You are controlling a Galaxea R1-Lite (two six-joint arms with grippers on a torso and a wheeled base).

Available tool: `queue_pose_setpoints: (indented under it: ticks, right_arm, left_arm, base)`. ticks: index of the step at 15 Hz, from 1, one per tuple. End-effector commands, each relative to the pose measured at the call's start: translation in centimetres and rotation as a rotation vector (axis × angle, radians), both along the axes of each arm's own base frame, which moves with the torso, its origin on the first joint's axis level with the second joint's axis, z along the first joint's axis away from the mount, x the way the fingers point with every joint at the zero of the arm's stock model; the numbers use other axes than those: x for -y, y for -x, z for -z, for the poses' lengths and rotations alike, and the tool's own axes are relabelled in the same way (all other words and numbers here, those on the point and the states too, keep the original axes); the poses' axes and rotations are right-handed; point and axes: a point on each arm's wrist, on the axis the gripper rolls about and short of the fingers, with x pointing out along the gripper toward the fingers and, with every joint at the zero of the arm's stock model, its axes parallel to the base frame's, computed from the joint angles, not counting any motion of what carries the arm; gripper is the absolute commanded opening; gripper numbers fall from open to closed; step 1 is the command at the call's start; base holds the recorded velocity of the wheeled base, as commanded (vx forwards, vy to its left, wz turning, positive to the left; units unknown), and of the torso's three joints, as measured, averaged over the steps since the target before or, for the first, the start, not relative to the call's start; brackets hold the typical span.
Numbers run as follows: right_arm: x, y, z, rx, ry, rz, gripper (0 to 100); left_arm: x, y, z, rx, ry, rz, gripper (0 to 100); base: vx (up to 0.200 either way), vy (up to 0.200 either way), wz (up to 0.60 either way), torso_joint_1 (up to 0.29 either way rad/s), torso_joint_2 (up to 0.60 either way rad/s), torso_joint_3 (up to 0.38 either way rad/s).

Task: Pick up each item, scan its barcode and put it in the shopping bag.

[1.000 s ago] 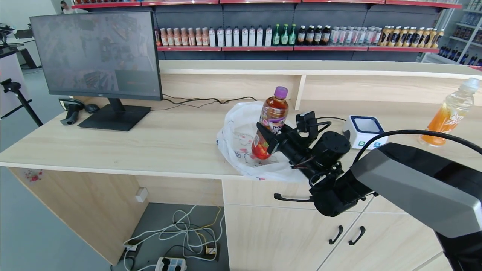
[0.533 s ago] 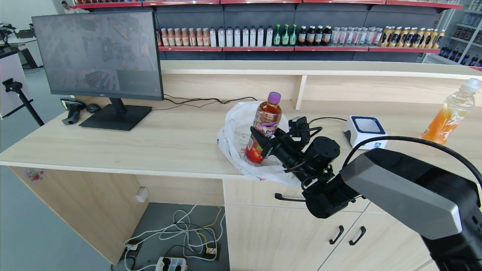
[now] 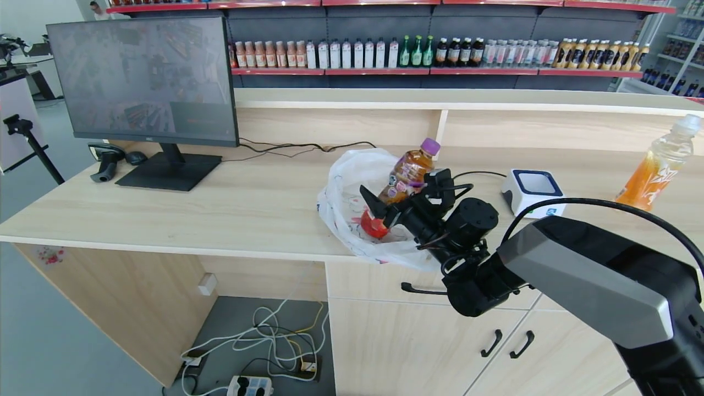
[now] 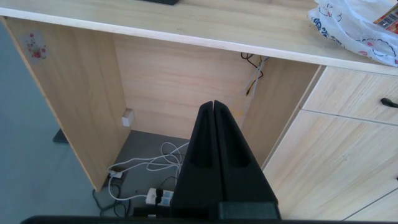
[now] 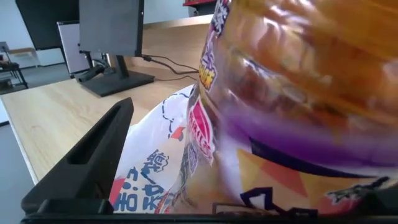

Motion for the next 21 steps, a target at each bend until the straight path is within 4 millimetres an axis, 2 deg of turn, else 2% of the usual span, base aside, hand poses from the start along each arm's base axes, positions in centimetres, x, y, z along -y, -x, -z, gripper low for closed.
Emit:
queue_pose_setpoints:
  ticks: [1, 7, 15, 21]
  right_arm:
    - [0.0, 0.0, -0.2, 0.005, -0.002, 0.000, 100]
    - [-0.3, -0.2, -2.4, 0.079, -0.036, -0.005, 100]
    - [-0.4, 0.4, -4.1, 0.114, -0.046, -0.007, 100]
    - [-0.9, 1.4, -3.6, 0.047, -0.079, 0.013, 100]
  left_arm:
    - [0.0, 0.0, 0.0, 0.000, 0.000, -0.001, 0]
    - [0.0, 0.0, 0.0, -0.002, -0.001, -0.001, 0]
    - [0.0, 0.0, 0.0, -0.002, -0.003, 0.001, 0]
    - [0.0, 0.0, 0.0, -0.002, -0.004, 0.001, 0]
  base:
    - [0.000, 0.000, 0.00, 0.000, 0.00, 0.000]
    - [0.000, 0.000, 0.00, 0.000, 0.00, 0.000]
    - [0.000, 0.000, 0.00, 0.000, 0.00, 0.000]
    - [0.000, 0.000, 0.00, 0.000, 0.00, 0.000]
